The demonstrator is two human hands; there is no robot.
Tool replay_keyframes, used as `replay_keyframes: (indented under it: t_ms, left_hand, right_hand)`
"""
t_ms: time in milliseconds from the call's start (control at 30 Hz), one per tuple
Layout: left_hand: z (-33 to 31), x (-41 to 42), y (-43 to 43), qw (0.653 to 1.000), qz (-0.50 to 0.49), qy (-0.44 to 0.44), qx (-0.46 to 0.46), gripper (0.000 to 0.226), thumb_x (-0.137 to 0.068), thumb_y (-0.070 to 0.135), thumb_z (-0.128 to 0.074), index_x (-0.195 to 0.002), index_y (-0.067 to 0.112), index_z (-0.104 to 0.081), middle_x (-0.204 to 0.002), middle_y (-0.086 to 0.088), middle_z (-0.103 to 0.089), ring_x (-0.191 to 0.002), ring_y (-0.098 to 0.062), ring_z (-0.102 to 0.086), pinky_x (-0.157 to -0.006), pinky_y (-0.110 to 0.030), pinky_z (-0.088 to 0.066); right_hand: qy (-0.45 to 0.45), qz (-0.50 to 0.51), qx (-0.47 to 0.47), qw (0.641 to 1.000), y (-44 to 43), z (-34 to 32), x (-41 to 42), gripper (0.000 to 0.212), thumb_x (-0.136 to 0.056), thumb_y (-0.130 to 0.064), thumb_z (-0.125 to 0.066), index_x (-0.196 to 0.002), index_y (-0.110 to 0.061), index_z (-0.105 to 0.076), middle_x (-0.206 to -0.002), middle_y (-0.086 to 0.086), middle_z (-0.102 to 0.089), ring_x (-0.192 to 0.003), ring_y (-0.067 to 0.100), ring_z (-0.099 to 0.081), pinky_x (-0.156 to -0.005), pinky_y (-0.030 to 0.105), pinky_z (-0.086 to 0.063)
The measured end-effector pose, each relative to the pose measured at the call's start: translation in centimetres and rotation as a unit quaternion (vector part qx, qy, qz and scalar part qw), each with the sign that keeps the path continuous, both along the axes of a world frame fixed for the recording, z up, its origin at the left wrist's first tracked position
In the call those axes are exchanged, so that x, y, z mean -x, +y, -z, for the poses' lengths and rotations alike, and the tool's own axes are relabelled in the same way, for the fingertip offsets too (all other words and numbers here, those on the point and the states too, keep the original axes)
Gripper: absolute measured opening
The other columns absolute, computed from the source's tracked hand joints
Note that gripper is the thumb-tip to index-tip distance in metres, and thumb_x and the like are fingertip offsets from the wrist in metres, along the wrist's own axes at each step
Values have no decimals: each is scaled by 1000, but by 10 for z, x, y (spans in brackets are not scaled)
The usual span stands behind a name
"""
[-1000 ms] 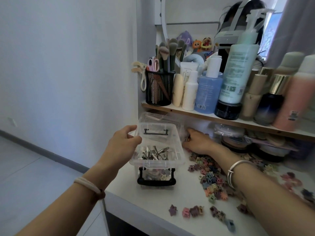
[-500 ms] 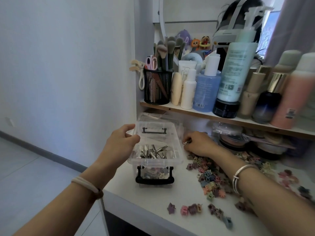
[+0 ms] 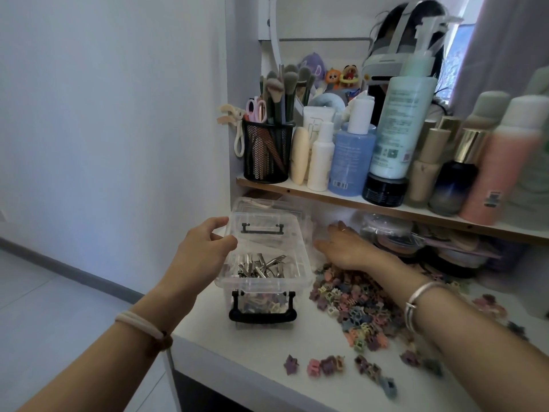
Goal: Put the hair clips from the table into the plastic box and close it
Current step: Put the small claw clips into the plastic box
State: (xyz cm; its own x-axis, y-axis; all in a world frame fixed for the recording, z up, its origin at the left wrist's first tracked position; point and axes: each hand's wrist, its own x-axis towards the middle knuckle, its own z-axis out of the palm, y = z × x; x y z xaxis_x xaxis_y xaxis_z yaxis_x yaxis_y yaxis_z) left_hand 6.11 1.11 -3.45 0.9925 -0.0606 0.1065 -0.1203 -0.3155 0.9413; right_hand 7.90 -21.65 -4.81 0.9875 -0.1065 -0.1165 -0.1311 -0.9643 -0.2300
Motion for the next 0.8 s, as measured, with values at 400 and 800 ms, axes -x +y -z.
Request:
replay_keyframes:
  t_ms: [400, 800]
  left_hand:
    - [1, -2, 0, 1000, -2, 0, -4, 43, -90, 12, -49, -132, 19, -47, -87, -8, -56, -76, -23, -54, -64, -28, -44]
    - [-4, 8, -6, 1000, 3, 6, -2, 43, -91, 11, -48, -134, 15, -45, -78, -2, -53, -75, -20, -53, -72, -30, -40]
  right_hand:
    - [-98, 60, 41, 992, -14, 12, -22, 28, -89, -8, -45, -110, -4, -64, -121, 15, -60, -109, 30, -58, -93, 38, -49]
    - [-287, -104, -190, 933, 37, -63, 40, 13, -86, -13, -62, -96, -11, -70, -85, -10, -60, -76, 0, -55, -71, 8, -43]
